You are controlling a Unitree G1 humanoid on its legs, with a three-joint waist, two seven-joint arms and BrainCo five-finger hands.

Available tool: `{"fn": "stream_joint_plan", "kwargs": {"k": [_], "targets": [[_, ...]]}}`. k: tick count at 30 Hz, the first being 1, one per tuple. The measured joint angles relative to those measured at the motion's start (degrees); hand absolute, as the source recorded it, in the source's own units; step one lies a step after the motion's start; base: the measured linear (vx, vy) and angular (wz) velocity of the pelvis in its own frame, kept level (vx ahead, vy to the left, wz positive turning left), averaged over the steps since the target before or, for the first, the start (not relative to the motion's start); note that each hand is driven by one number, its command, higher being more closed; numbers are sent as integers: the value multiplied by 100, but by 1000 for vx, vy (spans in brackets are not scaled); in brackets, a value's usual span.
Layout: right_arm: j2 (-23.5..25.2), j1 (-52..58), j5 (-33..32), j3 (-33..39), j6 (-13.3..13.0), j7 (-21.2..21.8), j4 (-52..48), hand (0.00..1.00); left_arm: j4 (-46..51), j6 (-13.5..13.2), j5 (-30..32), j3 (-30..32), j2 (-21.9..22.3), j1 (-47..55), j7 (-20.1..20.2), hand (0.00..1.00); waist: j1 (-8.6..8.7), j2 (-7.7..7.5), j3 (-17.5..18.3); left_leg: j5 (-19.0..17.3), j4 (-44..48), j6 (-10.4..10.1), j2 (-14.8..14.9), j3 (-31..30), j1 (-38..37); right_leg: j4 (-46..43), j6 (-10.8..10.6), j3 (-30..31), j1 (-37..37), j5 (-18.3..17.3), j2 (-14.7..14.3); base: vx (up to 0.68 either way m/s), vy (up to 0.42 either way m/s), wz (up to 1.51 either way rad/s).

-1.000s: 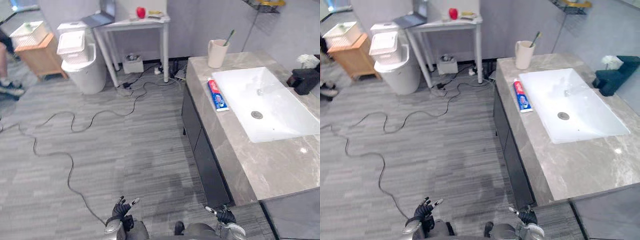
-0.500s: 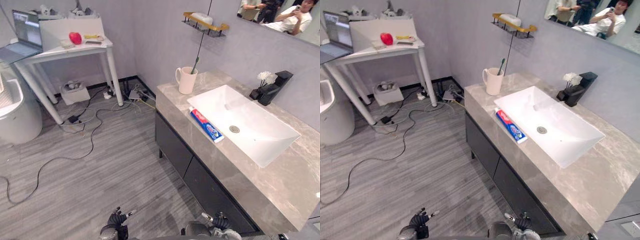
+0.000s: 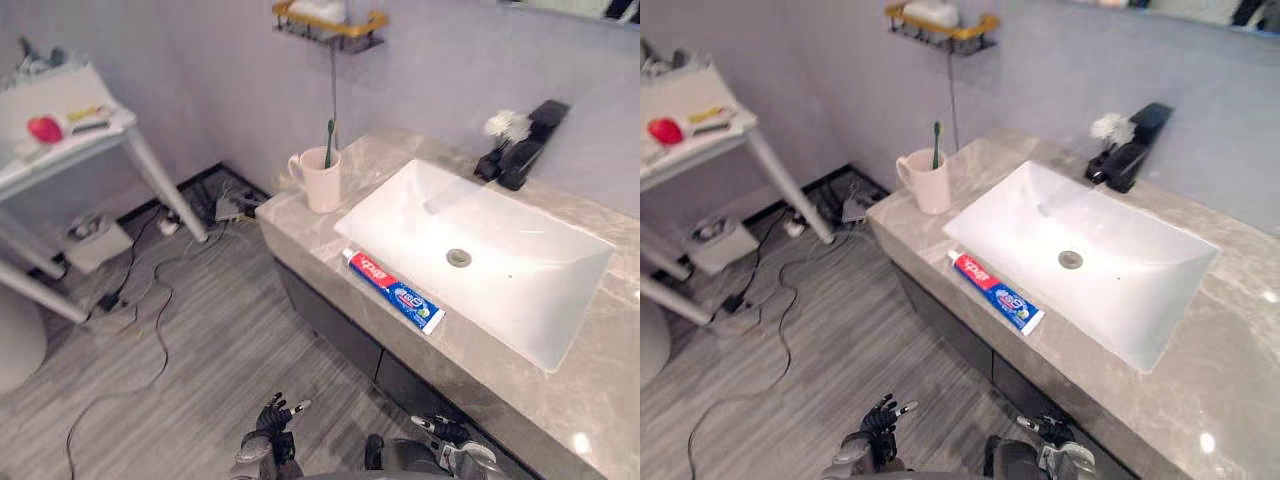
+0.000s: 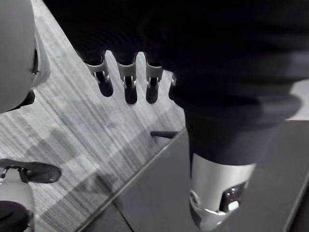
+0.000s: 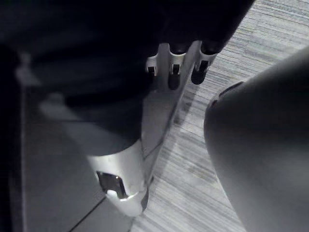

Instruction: Organize washtable

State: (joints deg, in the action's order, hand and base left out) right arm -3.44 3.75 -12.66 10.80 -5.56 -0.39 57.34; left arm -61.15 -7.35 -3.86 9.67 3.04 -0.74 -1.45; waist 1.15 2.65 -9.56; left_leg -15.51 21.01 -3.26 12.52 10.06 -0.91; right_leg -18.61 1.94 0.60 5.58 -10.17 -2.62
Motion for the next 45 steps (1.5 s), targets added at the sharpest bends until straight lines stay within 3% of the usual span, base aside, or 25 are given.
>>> {"fn": "stream_joint_plan", "kwargs": {"k": [1,2,3,4,6,9,10,11,12,13,14,17,18,19,21,23,27,29,30,33,36,37,45], "targets": [[-6,9,8,-9,-49,-25,-8,0,0,1,-11,8,23,-4,-14,0,-63,42,36,-13,-121,-400,-60,-205,26,-73,-72,227,109,37,-127,13,258,-179],[55,89,47,-17,-71,-75,17,0,-30,17,-11,3,-98,77,-21,0,-69,-29,226,-147,-290,-252,-312,-319,25,-36,-196,557,220,116,-110,44,188,-126],[104,144,3,7,-85,-94,-11,0,-17,13,-11,2,-144,118,-23,0,-34,-114,292,-217,-368,-229,-462,-356,-2,-97,-222,634,304,129,-77,113,239,-126],[124,196,43,-44,-80,-90,16,0,-28,4,-12,8,-173,134,-27,0,-27,-298,345,-303,-481,-178,-709,-357,-137,-200,-323,884,347,61,-6,173,310,-122],[133,220,60,-93,-80,-83,21,0,-30,6,-10,12,-174,133,-18,0,-43,-318,349,-232,-522,-23,-741,134,-408,-283,-393,1273,332,44,-85,136,260,-129],[139,220,169,-262,-87,-62,-31,0,-154,19,-7,9,-160,161,-10,0,1,-306,450,-201,-612,18,-911,708,-721,-303,-467,1703,411,126,-133,138,224,-112],[105,224,183,-277,-89,-59,-35,0,-170,22,-5,11,-111,179,-9,0,26,-244,481,-102,-581,2,-962,917,-744,-326,-384,1691,479,313,-147,91,190,-107],[101,190,204,-294,-90,-68,-74,0,-191,24,0,49,-73,168,-7,0,-14,-191,463,84,-162,-55,-970,1087,-557,-329,-260,1561,535,617,-37,32,176,-106],[116,132,213,-292,-87,-71,-49,0,-186,18,1,87,-117,165,0,0,-51,-316,417,-94,8,115,-935,1064,-414,-294,-293,1438,564,728,119,-55,90,-90],[116,114,244,-251,-75,-75,-11,0,-161,-41,0,121,-74,191,-1,0,-57,-215,479,101,-1230,428,-887,1091,-625,-186,-271,868,558,732,270,-120,7,-71],[58,102,277,-223,-68,-80,24,0,-107,-35,0,127,-40,187,-18,0,-53,-235,407,655,-1659,181,-942,1335,-786,-525,-301,-92,726,388,619,-124,-31,-65],[73,70,380,-202,-86,-57,61,0,-162,-31,-4,103,-206,201,-16,0,-18,-223,436,650,-1874,161,-934,1747,-921,-815,19,-1646,692,32,966,-45,-38,-50],[85,49,399,-181,-96,-60,205,0,-187,-38,-15,49,-273,222,-11,0,-46,-272,436,635,-1903,125,-939,1775,-996,-437,-51,-1878,507,107,976,93,-33,-50],[91,49,425,-187,-92,-62,280,0,-196,-39,-11,-45,-339,243,-6,0,-65,-321,446,627,-1894,106,-971,1767,-991,-144,-167,-1851,414,182,956,116,-56,-44],[27,-25,421,-96,-117,-63,429,0,-353,-5,2,-307,-431,184,10,0,-9,-199,380,702,-1830,14,-854,1312,-977,389,-130,-1750,145,442,690,102,-128,-31],[1,-50,421,-6,-154,-61,431,0,-367,4,8,-292,-408,170,14,0,-9,-121,331,688,-1643,-9,-775,1261,-968,555,-104,-1685,28,474,610,78,-129,-22],[45,-43,421,-9,-155,-61,458,0,-299,-6,5,-106,-389,185,17,0,-67,-205,239,491,-148,-257,-417,1183,-632,1012,-98,-1559,-484,502,461,53,-111,-14],[34,14,418,-31,-163,-65,421,0,-226,-13,-3,57,-382,222,14,0,-198,-145,200,410,1025,-184,-90,1064,-222,1129,-71,-1373,-650,481,348,31,-70,-41],[14,23,415,-30,-156,-65,424,0,-213,-18,-6,114,-373,222,12,0,-207,-116,204,394,1157,-172,-45,1032,-169,1159,-71,-1308,-671,481,314,74,5,-50],[35,-15,362,-2,-148,-68,413,0,-138,-26,-12,183,-387,279,7,0,-198,-134,164,216,624,6,-121,836,-57,1297,-83,-975,-735,492,293,122,85,-43],[-1,5,360,-8,-144,-71,423,0,-131,-33,-16,182,-361,305,-4,0,-208,-88,168,458,-863,-162,-445,80,9,1222,-274,-806,-718,471,422,93,187,-37],[-45,-5,355,-1,-135,-81,430,0,-155,-18,-18,182,-324,309,-6,0,-212,-67,155,726,-991,-96,-494,97,-66,1162,-420,-668,-748,456,466,159,223,-29],[51,38,388,12,-131,-77,436,0,-250,298,-206,274,-450,344,-132,0,-206,-182,247,743,-1493,66,-989,97,-497,1377,-599,-784,-1072,423,860,169,147,8]]}}
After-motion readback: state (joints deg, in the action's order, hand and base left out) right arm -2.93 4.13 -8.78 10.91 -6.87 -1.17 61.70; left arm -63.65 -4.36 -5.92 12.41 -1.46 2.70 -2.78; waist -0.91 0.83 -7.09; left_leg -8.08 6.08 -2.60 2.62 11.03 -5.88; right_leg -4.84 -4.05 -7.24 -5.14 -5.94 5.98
